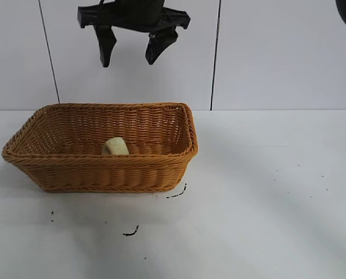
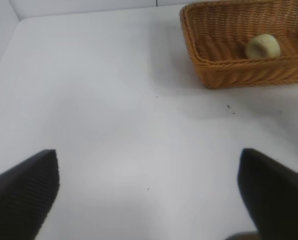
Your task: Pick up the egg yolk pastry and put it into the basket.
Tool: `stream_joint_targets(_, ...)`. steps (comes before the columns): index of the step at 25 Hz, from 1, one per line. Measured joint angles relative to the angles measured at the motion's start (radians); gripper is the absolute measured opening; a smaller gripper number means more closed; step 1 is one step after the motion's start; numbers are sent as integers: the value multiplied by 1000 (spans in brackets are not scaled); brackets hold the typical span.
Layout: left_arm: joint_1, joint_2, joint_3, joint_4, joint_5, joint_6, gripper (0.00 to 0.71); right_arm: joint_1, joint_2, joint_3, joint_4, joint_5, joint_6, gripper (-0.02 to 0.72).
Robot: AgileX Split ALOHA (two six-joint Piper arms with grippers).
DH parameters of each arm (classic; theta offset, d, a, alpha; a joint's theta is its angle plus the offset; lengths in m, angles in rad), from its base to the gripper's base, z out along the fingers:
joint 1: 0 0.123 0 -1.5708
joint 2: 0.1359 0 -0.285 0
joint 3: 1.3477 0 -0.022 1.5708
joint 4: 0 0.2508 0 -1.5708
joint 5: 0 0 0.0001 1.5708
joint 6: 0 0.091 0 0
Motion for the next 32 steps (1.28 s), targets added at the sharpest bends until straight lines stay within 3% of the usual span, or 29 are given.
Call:
stream_joint_targets(12, 0, 0, 0, 0, 0, 0, 697, -346, 1, 0, 36, 12, -31, 572)
stream_joint_targets(19, 0, 0, 0, 0, 0, 0, 697, -494, 1, 0, 39, 12, -35, 572)
stream_joint_targets(25, 0, 0, 0, 0, 0, 0, 697, -542, 0, 27, 46, 12, -37, 572)
stream_joint_targets(32, 0, 0, 0, 0, 0, 0, 697, -542, -85, 195, 56, 13, -49, 572)
